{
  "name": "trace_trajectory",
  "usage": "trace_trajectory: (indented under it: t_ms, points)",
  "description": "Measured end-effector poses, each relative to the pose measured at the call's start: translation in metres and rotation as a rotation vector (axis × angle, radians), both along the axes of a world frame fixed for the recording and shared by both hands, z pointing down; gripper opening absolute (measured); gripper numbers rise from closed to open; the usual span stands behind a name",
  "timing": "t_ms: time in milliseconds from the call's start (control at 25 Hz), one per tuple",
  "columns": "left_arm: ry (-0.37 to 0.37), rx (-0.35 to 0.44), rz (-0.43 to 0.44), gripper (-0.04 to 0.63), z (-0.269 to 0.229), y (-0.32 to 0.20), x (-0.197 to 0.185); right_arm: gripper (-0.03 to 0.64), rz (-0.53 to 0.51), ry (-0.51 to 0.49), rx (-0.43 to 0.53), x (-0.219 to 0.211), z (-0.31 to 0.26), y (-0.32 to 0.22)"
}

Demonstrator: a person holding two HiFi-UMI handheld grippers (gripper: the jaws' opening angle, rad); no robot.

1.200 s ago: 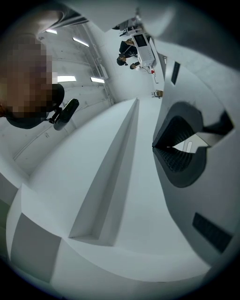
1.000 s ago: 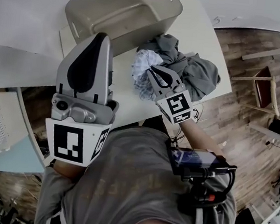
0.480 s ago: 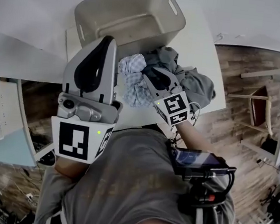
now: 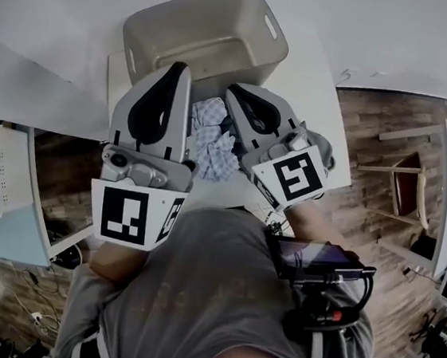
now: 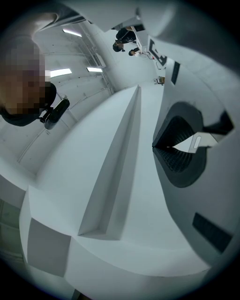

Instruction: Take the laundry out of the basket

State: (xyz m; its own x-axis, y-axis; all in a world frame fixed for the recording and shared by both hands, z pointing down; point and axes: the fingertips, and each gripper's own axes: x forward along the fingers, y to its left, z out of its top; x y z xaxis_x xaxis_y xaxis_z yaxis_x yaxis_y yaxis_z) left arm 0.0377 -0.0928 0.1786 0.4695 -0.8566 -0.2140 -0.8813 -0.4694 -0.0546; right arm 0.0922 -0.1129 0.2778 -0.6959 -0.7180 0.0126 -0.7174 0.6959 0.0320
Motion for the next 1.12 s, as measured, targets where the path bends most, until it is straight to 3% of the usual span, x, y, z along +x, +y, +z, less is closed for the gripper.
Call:
trace_trajectory:
  t_ms: [200, 440, 1120]
  points:
    - [0.017, 0.013, 0.007, 0.008, -0.005, 0.0, 0.003, 0.018, -0.015, -0.053, 0.101, -0.016, -0.056, -0.002]
    - [0.023, 0.041, 0.003, 0.008, -0.016, -0.005, 0.007, 0.011, -0.039, -0.066, 0.166, -0.025, -0.084, -0.007]
    - [0.025, 0.036, -0.01, 0.008, -0.015, -0.013, -0.005, 0.006, -0.041, -0.081, 0.173, -0.036, -0.083, -0.019]
